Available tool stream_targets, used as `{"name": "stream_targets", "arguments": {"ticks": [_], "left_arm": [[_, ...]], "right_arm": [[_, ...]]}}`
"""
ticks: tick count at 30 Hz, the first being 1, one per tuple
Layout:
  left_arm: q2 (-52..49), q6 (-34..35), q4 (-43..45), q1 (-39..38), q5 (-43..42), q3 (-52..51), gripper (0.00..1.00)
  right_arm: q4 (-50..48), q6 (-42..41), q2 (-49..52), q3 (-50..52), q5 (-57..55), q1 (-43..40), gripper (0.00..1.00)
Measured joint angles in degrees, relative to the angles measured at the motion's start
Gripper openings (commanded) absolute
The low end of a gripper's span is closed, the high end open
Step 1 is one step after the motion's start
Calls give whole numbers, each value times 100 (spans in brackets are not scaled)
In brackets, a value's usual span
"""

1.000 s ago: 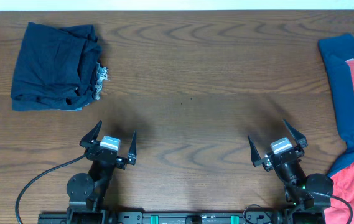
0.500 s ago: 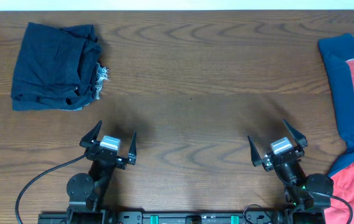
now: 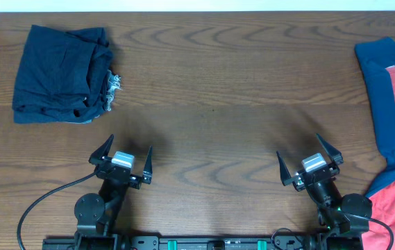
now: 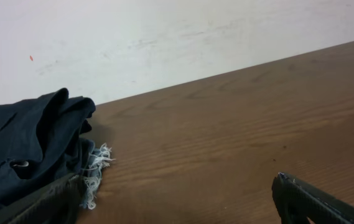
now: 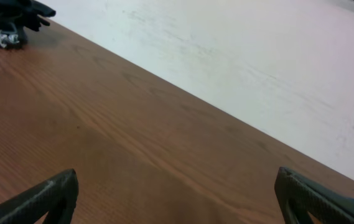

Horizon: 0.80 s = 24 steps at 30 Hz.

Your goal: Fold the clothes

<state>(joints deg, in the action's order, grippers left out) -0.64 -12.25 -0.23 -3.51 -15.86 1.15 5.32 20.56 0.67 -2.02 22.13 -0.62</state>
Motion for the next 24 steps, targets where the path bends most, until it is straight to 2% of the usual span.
{"name": "stream_targets", "arguments": {"ticks": [3, 8, 14, 18, 24], "left_arm": [[0, 37, -22, 0, -4, 0, 98], [-125, 616, -20, 0, -48, 2, 98], [-599, 1480, -7, 0, -356, 7, 98], [-756, 1746, -107, 0, -654, 81, 98], [-942, 1895, -369, 0, -844, 855, 98]], "right_arm": [[0, 0, 0, 0, 39, -2, 99], [0, -280, 0, 0, 310, 0, 99], [0, -1279, 0, 0, 483, -2, 99], [24, -1843, 0, -2, 520, -2, 99], [951, -2343, 138, -483, 404, -2, 99]]}}
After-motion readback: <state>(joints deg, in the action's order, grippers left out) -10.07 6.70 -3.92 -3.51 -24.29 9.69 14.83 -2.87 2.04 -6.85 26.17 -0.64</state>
